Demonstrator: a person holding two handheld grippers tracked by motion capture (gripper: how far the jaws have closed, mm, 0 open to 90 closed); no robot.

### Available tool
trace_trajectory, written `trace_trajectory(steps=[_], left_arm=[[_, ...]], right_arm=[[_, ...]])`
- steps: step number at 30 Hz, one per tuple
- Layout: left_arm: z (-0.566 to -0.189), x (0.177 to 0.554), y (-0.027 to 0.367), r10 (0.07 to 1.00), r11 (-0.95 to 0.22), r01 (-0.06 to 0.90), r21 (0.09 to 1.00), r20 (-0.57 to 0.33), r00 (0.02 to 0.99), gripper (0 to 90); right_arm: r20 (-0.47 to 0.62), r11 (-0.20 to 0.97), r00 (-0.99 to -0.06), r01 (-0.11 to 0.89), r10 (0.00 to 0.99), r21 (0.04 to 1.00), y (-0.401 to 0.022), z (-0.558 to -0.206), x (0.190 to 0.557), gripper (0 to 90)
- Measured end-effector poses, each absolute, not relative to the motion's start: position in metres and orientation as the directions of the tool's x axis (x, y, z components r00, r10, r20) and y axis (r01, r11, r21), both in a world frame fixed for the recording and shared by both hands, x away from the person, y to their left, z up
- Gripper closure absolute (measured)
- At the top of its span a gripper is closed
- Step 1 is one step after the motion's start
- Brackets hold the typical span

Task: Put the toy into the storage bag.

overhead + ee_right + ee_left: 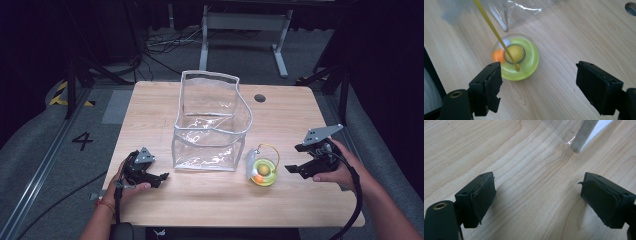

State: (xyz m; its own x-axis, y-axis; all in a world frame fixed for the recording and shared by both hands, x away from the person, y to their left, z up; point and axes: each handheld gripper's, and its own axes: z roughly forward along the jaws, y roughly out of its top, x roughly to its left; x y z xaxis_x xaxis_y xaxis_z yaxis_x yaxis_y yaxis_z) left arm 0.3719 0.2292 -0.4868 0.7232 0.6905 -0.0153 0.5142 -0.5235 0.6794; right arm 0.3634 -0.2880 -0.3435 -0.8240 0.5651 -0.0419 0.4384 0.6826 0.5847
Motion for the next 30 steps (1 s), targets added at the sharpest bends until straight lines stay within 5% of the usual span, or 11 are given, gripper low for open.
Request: trace_trajectory(steps=[30], left_arm=[[-0.487,0.372,0.229,0.691,-0.523,0.514,0.680,-0.015,0.722,12.9]], right_arm=[[-0.110,0.826,-0.902,0.328,0.419,0.459,-0.238,-0.303,0.384,37.4]])
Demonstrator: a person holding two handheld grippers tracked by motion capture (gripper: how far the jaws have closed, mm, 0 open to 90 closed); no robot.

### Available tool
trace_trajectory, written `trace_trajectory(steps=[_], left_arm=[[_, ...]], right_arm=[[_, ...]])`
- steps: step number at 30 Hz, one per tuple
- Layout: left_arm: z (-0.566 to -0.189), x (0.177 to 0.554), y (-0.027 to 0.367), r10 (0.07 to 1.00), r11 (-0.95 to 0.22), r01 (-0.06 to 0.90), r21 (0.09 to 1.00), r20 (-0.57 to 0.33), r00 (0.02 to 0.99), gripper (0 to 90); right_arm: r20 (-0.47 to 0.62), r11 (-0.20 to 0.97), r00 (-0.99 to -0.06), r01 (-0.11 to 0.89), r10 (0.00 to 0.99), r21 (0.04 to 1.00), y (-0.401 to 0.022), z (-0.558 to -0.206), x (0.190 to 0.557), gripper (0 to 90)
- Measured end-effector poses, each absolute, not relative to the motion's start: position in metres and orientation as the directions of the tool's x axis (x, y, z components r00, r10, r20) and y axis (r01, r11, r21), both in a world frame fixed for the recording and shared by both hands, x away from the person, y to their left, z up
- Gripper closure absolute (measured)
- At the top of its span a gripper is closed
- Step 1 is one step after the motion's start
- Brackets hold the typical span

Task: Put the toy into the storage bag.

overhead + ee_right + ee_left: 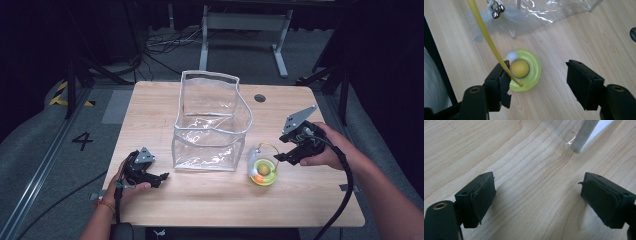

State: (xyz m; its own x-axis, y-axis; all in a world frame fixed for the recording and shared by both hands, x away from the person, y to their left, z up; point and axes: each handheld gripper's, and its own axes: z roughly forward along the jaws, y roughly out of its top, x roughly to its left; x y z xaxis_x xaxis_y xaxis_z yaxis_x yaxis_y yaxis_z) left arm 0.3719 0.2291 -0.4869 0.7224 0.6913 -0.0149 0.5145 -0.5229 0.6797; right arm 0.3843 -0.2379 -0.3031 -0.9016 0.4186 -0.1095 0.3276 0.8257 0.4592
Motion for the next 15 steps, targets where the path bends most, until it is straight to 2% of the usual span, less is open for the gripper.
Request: trace_trajectory(steps=[15], left_arm=[[-0.487,0.372,0.229,0.691,-0.523,0.515,0.680,-0.015,0.722,12.9]], right_arm=[[-0.113,0.852,-0.913,0.315,0.392,0.418,-0.221,-0.286,0.392,54.9]])
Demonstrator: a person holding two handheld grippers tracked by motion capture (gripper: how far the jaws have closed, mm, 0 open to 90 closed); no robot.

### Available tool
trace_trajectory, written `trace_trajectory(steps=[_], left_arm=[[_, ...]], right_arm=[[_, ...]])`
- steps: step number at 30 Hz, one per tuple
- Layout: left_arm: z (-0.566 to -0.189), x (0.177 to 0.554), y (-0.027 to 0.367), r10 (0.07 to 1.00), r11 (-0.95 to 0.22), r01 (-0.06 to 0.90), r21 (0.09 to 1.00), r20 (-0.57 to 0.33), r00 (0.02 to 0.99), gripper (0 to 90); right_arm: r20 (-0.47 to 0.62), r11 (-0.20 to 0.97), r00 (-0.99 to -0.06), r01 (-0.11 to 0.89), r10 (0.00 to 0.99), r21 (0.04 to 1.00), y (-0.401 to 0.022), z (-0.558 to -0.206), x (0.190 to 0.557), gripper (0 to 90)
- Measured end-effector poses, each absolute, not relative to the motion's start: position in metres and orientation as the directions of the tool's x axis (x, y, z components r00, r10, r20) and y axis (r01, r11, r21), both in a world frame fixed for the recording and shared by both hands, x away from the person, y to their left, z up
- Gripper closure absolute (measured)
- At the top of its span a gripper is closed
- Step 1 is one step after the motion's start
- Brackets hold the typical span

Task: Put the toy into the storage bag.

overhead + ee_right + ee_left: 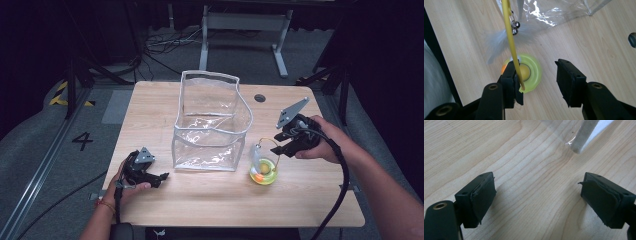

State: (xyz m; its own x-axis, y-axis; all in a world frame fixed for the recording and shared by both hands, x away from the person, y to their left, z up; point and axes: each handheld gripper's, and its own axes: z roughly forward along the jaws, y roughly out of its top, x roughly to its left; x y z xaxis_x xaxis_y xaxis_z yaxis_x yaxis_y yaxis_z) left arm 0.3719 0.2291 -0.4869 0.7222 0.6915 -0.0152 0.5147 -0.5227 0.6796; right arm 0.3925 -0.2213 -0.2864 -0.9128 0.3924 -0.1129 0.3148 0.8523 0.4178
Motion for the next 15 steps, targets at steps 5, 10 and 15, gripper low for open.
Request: trace_trajectory(steps=[5,10,15], left_arm=[[-0.487,0.372,0.229,0.691,-0.523,0.515,0.679,-0.015,0.723,12.9],[-0.487,0.372,0.229,0.691,-0.524,0.514,0.679,-0.014,0.723,12.9],[-0.487,0.372,0.229,0.691,-0.524,0.514,0.679,-0.014,0.723,12.9]], right_arm=[[-0.112,0.865,-0.918,0.309,0.379,0.396,-0.217,-0.277,0.396,58.5],[-0.103,0.870,-0.923,0.306,0.370,0.387,-0.214,-0.272,0.399,62.5],[-0.088,0.877,-0.931,0.298,0.354,0.378,-0.208,-0.268,0.399,73.2]])
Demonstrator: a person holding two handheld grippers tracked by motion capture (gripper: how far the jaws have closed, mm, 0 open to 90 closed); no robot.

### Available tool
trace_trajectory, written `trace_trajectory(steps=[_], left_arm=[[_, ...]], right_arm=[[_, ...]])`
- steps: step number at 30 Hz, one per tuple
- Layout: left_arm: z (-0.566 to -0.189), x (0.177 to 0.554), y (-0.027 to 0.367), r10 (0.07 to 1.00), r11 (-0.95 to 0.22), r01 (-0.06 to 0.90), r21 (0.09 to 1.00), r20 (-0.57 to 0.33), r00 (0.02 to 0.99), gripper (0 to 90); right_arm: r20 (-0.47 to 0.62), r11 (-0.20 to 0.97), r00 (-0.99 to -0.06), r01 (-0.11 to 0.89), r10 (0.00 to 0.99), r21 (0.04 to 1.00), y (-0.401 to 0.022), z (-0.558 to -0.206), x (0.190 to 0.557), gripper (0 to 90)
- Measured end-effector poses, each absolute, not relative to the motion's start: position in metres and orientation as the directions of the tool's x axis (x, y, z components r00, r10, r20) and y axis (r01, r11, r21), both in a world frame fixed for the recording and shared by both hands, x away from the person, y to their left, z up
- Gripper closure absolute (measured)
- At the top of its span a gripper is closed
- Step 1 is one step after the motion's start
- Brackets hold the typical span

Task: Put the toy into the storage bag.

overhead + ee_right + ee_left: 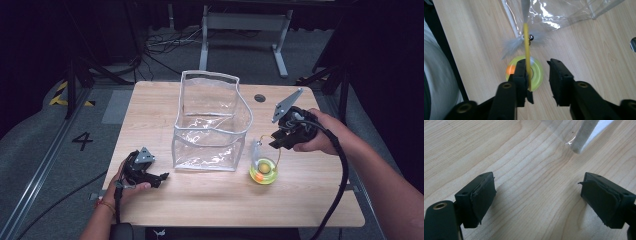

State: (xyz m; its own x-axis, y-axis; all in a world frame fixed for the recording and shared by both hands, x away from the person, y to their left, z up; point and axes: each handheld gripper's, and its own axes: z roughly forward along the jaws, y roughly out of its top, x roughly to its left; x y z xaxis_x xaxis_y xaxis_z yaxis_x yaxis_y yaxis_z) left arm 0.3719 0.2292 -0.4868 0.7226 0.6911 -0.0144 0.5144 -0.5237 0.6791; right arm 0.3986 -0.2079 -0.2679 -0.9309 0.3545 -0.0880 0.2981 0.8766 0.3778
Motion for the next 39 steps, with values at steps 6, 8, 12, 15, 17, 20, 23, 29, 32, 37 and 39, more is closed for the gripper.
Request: trace_trajectory(steps=[6,8,12,15,17,20,23,29,32,37,39], left_arm=[[-0.487,0.372,0.229,0.691,-0.524,0.514,0.679,-0.014,0.723,12.9],[-0.487,0.372,0.229,0.692,-0.523,0.515,0.679,-0.014,0.722,12.9],[-0.487,0.372,0.229,0.691,-0.524,0.514,0.679,-0.014,0.723,12.9],[-0.487,0.372,0.229,0.691,-0.524,0.514,0.679,-0.014,0.723,12.9],[-0.487,0.372,0.229,0.691,-0.523,0.514,0.679,-0.015,0.723,12.9],[-0.487,0.372,0.229,0.692,-0.523,0.515,0.679,-0.015,0.722,12.9],[-0.487,0.372,0.229,0.691,-0.524,0.514,0.679,-0.014,0.723,12.9],[-0.487,0.372,0.229,0.692,-0.523,0.515,0.679,-0.014,0.722,12.9],[-0.487,0.372,0.229,0.692,-0.522,0.515,0.680,-0.015,0.721,12.9],[-0.487,0.372,0.229,0.691,-0.523,0.515,0.679,-0.015,0.723,12.9],[-0.487,0.372,0.229,0.691,-0.524,0.514,0.679,-0.014,0.723,12.9]], right_arm=[[-0.079,0.883,-0.933,0.303,0.352,0.359,-0.203,-0.264,0.398,85.7],[-0.086,0.885,-0.934,0.297,0.348,0.357,-0.204,-0.262,0.398,88.0],[-0.091,0.889,-0.934,0.293,0.344,0.352,-0.205,-0.261,0.398,88.4],[-0.097,0.892,-0.937,0.285,0.337,0.350,-0.206,-0.260,0.397,88.5],[-0.094,0.895,-0.939,0.282,0.332,0.346,-0.206,-0.259,0.396,88.5],[-0.097,0.897,-0.940,0.278,0.328,0.343,-0.207,-0.259,0.395,88.5],[-0.098,0.898,-0.940,0.276,0.326,0.343,-0.208,-0.258,0.395,88.6],[-0.109,0.903,-0.941,0.267,0.319,0.337,-0.208,-0.254,0.392,88.6],[-0.117,0.902,-0.940,0.264,0.320,0.343,-0.209,-0.251,0.392,88.6],[-0.129,0.904,-0.938,0.264,0.322,0.338,-0.212,-0.246,0.392,88.7],[-0.129,0.904,-0.938,0.263,0.321,0.338,-0.214,-0.245,0.393,88.7]])
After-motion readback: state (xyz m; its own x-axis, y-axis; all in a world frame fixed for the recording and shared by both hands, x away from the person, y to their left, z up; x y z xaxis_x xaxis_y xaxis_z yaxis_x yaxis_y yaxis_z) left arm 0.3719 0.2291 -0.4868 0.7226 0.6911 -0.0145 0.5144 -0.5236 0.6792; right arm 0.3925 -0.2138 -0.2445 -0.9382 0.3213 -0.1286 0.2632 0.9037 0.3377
